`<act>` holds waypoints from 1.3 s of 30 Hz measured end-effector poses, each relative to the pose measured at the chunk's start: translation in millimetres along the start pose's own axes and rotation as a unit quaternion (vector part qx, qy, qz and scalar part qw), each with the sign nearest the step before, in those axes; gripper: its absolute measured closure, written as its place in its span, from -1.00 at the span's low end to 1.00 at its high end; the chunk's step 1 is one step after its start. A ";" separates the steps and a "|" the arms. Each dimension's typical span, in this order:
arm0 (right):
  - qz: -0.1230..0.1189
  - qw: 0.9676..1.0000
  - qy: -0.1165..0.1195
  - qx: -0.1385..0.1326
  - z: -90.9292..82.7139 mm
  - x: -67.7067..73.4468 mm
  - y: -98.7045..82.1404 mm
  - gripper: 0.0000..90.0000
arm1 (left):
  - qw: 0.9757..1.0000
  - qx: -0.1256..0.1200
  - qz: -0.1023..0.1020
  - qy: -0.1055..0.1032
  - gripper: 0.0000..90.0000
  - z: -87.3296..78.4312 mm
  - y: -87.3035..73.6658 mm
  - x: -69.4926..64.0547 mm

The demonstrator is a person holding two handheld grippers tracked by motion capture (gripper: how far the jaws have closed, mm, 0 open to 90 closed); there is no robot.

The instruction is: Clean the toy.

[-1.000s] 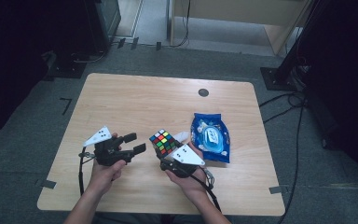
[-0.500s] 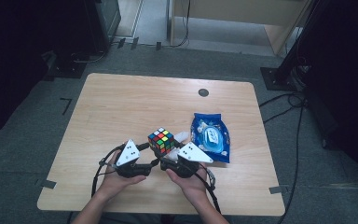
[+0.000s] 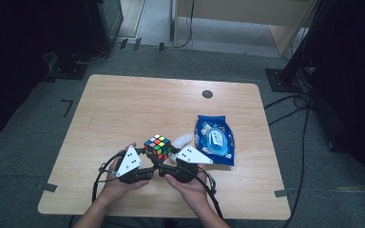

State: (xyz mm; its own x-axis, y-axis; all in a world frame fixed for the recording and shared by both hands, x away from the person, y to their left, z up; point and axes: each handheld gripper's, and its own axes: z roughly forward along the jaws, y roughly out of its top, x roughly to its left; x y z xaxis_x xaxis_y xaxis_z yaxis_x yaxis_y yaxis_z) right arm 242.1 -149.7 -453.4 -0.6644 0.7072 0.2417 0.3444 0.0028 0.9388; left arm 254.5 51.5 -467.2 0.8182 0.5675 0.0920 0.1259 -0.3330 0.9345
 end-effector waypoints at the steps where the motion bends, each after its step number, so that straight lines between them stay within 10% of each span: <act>1: 0.001 1.000 0.000 0.001 0.1 -0.1 0.1 -0.24 | 1.000 0.000 0.000 0.000 -0.12 0.4 -0.2 0.1; 39: 0.046 0.999 -0.001 0.022 -2.7 -2.3 9.8 -0.32 | 1.000 0.006 0.005 -0.009 -0.10 5.2 -4.9 -4.7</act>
State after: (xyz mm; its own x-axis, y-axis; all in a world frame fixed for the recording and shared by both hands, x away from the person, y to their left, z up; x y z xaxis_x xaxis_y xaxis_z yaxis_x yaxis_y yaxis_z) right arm 245.3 -153.2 -444.1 -0.6278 0.7068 0.3260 0.4328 -0.0311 0.9010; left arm 253.0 46.5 -474.0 0.8290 0.5510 0.0954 0.1245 -0.3482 0.9291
